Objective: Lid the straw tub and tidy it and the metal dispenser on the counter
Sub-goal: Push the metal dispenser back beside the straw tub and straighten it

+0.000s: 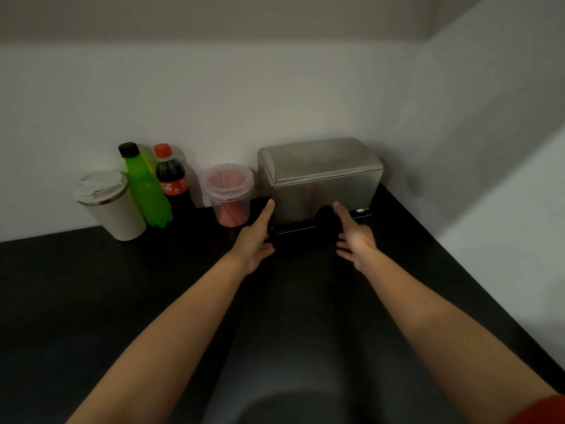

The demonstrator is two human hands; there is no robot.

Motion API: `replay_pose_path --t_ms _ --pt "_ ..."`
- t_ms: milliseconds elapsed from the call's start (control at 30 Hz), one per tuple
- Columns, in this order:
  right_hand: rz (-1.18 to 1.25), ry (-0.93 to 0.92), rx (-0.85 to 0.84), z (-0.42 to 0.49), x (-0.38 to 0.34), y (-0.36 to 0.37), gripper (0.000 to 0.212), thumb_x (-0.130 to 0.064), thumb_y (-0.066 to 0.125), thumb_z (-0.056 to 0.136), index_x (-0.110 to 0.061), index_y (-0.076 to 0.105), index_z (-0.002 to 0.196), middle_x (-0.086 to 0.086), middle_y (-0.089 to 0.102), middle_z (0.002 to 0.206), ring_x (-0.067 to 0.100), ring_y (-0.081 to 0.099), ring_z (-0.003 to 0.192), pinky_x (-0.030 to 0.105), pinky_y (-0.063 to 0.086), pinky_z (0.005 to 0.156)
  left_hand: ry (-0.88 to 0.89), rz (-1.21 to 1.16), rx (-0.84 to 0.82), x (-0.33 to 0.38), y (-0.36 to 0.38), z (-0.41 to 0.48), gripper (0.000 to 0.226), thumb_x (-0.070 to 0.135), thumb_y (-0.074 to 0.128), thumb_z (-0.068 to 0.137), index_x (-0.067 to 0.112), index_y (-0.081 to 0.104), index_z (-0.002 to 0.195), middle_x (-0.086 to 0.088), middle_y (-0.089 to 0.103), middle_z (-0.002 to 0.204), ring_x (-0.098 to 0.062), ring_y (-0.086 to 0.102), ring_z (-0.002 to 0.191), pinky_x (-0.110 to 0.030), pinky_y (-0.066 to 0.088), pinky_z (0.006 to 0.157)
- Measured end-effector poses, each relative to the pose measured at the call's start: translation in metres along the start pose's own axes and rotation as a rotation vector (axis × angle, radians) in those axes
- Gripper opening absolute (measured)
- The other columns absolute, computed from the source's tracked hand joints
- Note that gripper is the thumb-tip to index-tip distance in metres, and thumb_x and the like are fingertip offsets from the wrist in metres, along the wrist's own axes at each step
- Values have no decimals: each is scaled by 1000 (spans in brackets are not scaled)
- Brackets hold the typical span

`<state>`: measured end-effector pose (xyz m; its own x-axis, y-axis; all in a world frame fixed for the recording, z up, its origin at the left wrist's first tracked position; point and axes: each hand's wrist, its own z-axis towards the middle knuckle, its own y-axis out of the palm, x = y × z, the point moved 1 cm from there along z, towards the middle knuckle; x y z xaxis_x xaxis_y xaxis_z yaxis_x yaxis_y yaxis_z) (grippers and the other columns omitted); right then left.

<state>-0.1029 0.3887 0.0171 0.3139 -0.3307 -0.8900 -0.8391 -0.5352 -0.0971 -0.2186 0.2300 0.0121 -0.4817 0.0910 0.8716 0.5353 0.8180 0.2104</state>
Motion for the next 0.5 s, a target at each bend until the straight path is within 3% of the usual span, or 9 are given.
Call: replay_pose_path --t_ms 167,500 --pt "-1 23 40 27 -14 -26 105 -73 59 67 -19 20 148 11 35 149 33 43 127 42 47 95 -2 -40 29 2 15 5 94 73 58 71 23 31 146 -9 34 148 -36 42 126 -43 42 103" --pt "126 -29 -115 70 -38 -50 92 -80 46 70 -32 27 146 -1 27 155 28 29 138 43 30 105 17 -71 80 5 27 10 94 79 59 62 29 41 140 -5 40 147 -33 41 129 -45 39 106"
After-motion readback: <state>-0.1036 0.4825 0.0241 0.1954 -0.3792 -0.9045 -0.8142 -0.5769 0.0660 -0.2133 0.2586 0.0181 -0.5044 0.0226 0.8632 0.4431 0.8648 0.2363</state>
